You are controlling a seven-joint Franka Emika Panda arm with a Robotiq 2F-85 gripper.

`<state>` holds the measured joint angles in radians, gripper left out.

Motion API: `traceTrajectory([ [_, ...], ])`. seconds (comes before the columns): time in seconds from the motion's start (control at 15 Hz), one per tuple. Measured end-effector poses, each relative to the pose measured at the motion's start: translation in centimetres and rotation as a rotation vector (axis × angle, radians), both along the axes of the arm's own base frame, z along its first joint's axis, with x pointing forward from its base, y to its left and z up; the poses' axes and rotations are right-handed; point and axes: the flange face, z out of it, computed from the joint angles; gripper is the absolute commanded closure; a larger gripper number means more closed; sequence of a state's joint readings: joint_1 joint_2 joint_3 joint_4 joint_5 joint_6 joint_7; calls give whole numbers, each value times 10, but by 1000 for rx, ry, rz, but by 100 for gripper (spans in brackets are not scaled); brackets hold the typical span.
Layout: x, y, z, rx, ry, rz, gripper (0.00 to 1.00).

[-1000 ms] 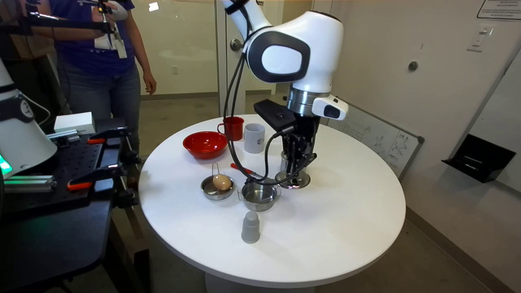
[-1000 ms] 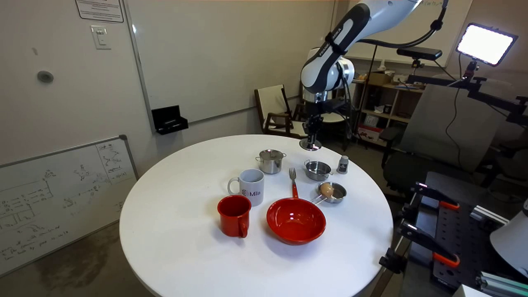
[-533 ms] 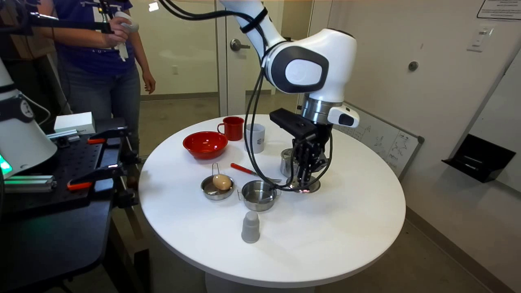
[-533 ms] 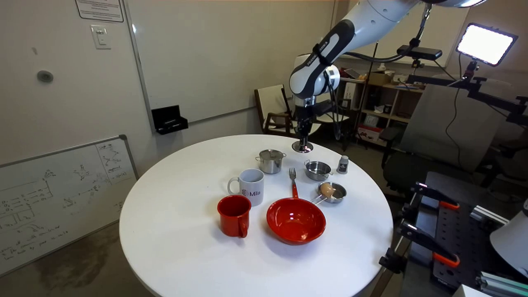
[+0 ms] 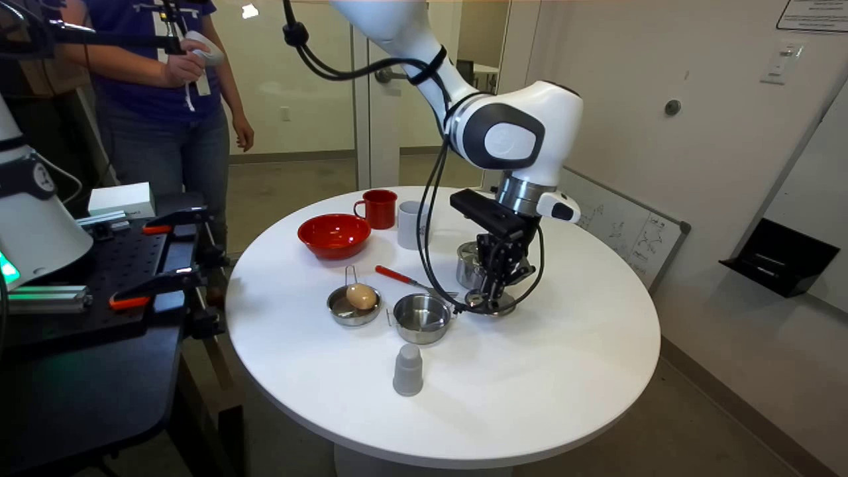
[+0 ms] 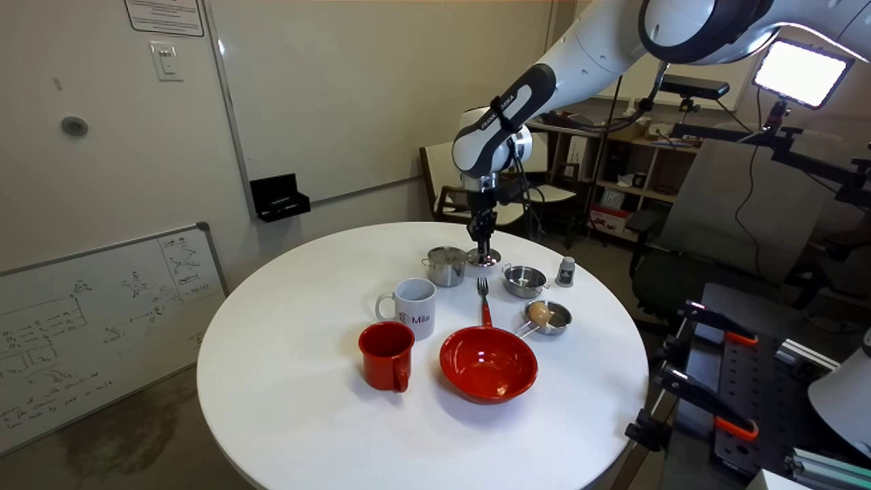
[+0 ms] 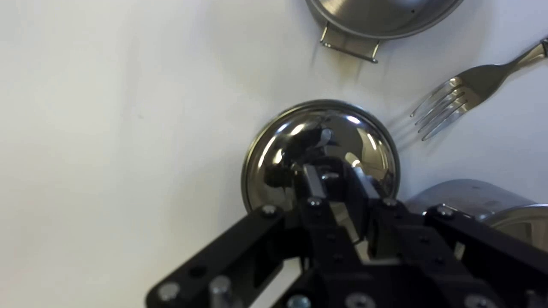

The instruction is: Take the lid off the pot

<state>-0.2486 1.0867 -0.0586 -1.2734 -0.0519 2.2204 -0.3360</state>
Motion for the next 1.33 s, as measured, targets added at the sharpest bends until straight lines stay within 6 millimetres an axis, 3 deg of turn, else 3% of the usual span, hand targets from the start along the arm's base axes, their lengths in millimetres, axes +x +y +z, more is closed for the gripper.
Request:
traceTrajectory([
  [0.07, 3, 0, -2, 1, 6, 1, 90],
  [0.13, 5, 0, -4, 1, 12, 1, 56],
  [0.27, 9, -1, -6, 2, 20, 0, 50],
  [0.73, 20, -2, -7, 1, 38, -16, 1],
  [1.07, 26, -6, -7, -14, 18, -31, 0],
  [1.33, 27, -26, 14, -69, -69, -67, 0],
])
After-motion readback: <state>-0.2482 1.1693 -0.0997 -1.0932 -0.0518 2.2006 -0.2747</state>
